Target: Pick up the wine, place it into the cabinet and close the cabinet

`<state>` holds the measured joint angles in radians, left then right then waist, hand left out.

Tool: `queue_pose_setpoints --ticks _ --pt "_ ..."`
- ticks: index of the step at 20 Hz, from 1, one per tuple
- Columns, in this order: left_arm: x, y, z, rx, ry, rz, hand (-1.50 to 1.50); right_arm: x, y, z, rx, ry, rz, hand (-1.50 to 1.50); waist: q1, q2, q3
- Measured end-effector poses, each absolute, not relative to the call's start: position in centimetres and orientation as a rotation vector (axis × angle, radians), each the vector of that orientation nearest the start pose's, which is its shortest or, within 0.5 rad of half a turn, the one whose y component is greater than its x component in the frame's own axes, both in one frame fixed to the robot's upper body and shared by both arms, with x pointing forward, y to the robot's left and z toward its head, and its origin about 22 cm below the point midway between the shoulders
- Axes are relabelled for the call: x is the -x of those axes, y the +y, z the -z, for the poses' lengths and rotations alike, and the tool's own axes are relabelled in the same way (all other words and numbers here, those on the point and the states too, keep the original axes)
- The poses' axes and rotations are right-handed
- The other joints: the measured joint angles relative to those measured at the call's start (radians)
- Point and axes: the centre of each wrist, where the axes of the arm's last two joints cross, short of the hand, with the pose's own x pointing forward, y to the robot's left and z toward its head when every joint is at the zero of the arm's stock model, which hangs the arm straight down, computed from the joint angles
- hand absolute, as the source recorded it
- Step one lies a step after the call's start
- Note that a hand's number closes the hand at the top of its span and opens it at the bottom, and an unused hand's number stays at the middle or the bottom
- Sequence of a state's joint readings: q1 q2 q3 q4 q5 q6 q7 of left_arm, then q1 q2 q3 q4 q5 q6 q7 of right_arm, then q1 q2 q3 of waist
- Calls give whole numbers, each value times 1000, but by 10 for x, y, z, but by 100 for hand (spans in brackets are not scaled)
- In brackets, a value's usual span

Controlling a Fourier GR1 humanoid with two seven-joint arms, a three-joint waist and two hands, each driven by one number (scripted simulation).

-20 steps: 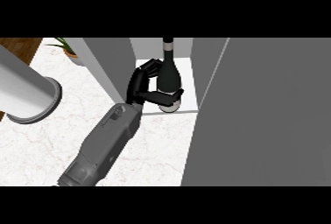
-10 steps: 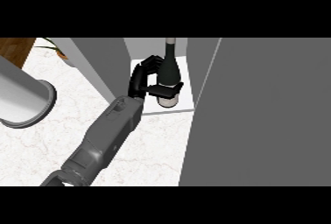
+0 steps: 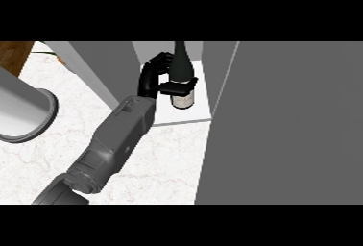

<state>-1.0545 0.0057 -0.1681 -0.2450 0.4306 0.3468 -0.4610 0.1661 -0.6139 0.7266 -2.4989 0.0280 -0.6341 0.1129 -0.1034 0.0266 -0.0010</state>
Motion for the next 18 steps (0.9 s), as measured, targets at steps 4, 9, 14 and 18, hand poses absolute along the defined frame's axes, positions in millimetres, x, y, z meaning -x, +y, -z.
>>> queue_pose_setpoints --ticks 4,9,14,18 --pt "-421 104 -16 -98 -1644 35 150 -96 -179 -154 -162 -1973 -216 -150 -7 3 0" --pt "-426 116 -20 -165 -1672 52 -150 -95 -179 -152 -173 -1984 -221 -150 -16 7 0" --pt "-432 125 -25 -259 -1694 74 -150 -94 -179 -151 -187 -1982 -233 -150 -23 11 -1" --pt "-436 130 -32 -322 -1708 84 -150 -94 -179 -150 -193 -1986 -239 -150 -27 14 -1"
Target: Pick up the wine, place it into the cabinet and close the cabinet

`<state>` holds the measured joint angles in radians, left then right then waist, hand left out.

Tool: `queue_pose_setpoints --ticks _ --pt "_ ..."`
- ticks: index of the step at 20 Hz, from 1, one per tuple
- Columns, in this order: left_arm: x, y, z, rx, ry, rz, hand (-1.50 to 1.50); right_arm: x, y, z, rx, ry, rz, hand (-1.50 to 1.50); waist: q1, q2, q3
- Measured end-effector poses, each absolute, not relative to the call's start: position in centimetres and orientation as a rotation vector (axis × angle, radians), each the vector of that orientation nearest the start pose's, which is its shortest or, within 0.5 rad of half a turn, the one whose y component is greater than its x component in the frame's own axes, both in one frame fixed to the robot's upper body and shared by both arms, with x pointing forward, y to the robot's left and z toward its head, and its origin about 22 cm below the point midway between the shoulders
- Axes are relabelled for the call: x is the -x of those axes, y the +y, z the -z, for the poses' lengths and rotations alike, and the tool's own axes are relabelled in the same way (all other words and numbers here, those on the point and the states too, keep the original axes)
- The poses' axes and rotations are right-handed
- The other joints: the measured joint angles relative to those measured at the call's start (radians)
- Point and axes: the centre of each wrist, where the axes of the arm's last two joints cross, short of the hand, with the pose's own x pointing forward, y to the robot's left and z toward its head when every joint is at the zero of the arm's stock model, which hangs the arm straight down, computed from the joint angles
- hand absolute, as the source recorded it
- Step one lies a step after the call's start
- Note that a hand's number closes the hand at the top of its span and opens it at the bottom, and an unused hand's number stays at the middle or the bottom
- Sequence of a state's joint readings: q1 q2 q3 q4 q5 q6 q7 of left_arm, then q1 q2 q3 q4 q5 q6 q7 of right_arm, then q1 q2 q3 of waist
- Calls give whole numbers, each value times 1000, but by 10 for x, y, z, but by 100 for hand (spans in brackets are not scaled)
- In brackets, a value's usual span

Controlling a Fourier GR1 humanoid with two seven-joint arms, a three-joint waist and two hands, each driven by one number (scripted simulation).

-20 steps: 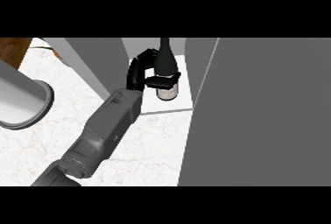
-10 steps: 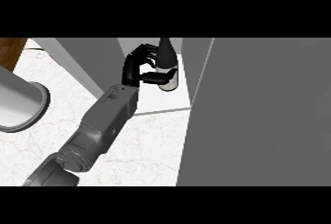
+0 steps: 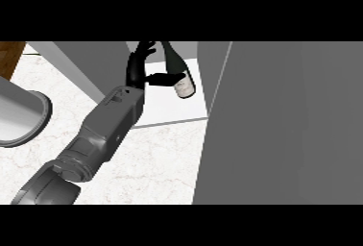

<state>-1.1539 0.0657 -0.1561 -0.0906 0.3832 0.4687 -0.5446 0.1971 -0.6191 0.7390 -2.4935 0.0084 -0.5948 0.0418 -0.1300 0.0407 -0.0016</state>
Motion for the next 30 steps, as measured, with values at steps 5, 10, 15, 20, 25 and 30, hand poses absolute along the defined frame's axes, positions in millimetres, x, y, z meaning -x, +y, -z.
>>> queue_pose_setpoints --ticks 5,10,15,20,25,30 --pt "-439 134 -37 -331 -1717 63 -150 -93 -179 -149 -203 -1989 -239 -150 -2 0 -1" --pt "-442 131 -45 -215 -1762 52 150 -92 -180 -149 -202 -1991 -247 -150 -1 -3 -2" --pt "-446 124 -57 -56 -1819 0 150 -91 -181 -148 -198 -1990 -244 -150 10 -6 -2" --pt "-447 111 -64 100 -1846 -3 -150 -90 -183 -147 -180 -1972 -238 -150 31 -16 -1" --pt "-445 94 -68 192 -1841 19 -150 -87 -184 -146 -163 -1957 -224 -150 53 -25 0" --pt "-443 87 -68 236 -1838 17 -150 -87 -188 -148 -132 -1961 -229 -150 68 -32 0"
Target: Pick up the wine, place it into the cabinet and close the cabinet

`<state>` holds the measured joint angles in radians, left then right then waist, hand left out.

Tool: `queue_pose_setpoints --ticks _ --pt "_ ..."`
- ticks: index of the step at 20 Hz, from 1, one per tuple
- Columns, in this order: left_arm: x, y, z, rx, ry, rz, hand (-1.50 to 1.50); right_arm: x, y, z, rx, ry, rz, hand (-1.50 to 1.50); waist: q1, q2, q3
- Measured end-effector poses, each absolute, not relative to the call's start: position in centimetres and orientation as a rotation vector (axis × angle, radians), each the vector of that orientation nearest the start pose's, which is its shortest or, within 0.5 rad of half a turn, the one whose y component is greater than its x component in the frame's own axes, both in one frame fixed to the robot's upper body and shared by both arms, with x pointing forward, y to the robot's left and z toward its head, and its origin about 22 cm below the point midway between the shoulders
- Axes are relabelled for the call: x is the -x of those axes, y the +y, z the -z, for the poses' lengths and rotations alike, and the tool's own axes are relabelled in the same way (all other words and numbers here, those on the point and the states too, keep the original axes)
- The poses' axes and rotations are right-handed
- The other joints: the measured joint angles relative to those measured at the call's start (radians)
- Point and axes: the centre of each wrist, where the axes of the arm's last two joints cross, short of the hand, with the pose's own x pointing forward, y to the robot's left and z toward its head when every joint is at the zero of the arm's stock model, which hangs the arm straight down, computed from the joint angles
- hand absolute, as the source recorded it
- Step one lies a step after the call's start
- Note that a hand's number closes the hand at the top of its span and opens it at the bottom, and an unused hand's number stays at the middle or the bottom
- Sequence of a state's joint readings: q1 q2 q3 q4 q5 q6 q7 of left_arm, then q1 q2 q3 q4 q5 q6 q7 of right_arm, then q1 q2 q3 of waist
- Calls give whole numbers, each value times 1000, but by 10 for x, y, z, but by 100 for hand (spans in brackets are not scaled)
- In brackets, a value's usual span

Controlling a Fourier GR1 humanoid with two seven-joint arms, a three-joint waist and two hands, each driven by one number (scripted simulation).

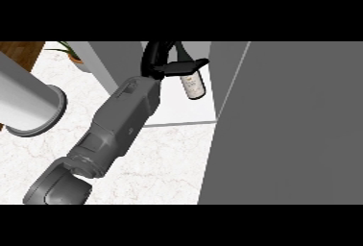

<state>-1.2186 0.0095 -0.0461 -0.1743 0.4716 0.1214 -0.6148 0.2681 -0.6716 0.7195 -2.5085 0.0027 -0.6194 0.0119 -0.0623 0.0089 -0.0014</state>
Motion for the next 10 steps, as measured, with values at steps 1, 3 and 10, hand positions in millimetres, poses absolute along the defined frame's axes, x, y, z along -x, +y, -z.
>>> queue_pose_setpoints --ticks 1,3,10 --pt "-444 85 -71 248 -1833 15 -150 -87 -188 -148 -129 -1956 -228 -150 3 -1 0" --pt "-442 84 -69 267 -1826 12 -150 -86 -189 -147 -116 -1953 -222 -150 16 -7 0" --pt "-433 88 -54 357 -1808 6 -150 -87 -193 -147 -71 -1941 -218 -150 29 -16 0"
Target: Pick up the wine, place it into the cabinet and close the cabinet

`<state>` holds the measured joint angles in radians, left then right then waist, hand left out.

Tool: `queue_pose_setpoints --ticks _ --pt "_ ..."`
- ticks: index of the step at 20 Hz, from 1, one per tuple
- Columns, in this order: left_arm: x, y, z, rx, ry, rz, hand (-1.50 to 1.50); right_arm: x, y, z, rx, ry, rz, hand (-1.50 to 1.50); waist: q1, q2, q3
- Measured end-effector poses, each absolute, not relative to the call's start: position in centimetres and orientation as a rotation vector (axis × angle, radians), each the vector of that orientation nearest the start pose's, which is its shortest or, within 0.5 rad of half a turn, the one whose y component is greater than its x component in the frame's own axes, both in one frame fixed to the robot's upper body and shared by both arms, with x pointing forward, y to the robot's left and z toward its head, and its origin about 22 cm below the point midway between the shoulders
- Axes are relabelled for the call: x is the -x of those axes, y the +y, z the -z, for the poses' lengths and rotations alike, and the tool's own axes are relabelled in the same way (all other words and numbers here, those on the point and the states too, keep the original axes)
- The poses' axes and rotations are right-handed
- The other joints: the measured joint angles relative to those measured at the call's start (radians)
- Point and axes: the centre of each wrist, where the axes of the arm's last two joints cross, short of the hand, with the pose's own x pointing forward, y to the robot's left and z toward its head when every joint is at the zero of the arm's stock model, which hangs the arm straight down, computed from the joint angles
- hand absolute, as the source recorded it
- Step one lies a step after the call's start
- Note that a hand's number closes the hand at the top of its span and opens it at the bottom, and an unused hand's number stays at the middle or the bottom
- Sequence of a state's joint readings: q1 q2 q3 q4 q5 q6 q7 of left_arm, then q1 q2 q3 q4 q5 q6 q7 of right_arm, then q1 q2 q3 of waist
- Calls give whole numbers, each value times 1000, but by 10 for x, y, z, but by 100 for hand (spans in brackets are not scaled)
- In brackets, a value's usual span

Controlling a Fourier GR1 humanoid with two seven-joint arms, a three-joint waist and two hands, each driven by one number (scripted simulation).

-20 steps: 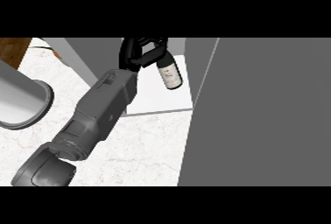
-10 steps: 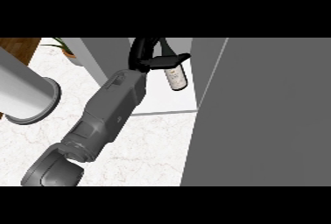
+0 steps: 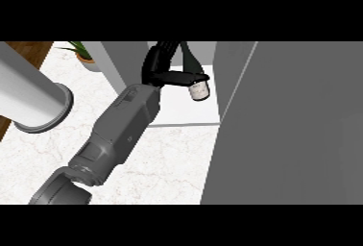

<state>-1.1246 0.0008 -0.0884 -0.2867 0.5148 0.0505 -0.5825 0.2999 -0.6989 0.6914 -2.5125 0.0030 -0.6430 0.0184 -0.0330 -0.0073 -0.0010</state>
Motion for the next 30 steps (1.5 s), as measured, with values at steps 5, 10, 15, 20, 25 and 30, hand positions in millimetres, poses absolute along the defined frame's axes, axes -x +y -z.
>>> queue_pose_setpoints --ticks 5,10,15,20,25,30 --pt "-421 91 -39 435 -1790 -3 -150 -86 -195 -147 -56 -1939 -223 -150 9 -6 0" --pt "-401 94 -18 502 -1758 -6 -150 -84 -196 -145 -44 -1927 -212 -150 25 -10 0" --pt "-375 94 -3 534 -1738 -23 -150 -85 -196 -146 -33 -1926 -207 -150 39 -12 0" --pt "-344 97 9 551 -1721 -26 -150 -87 -198 -148 -8 -1934 -218 -150 49 -12 0" --pt "-313 114 16 564 -1710 -54 -150 -88 -201 -149 9 -1943 -232 -150 47 -9 0" --pt "-283 132 18 582 -1705 -101 -150 -86 -202 -148 12 -1931 -270 -150 38 -6 0"
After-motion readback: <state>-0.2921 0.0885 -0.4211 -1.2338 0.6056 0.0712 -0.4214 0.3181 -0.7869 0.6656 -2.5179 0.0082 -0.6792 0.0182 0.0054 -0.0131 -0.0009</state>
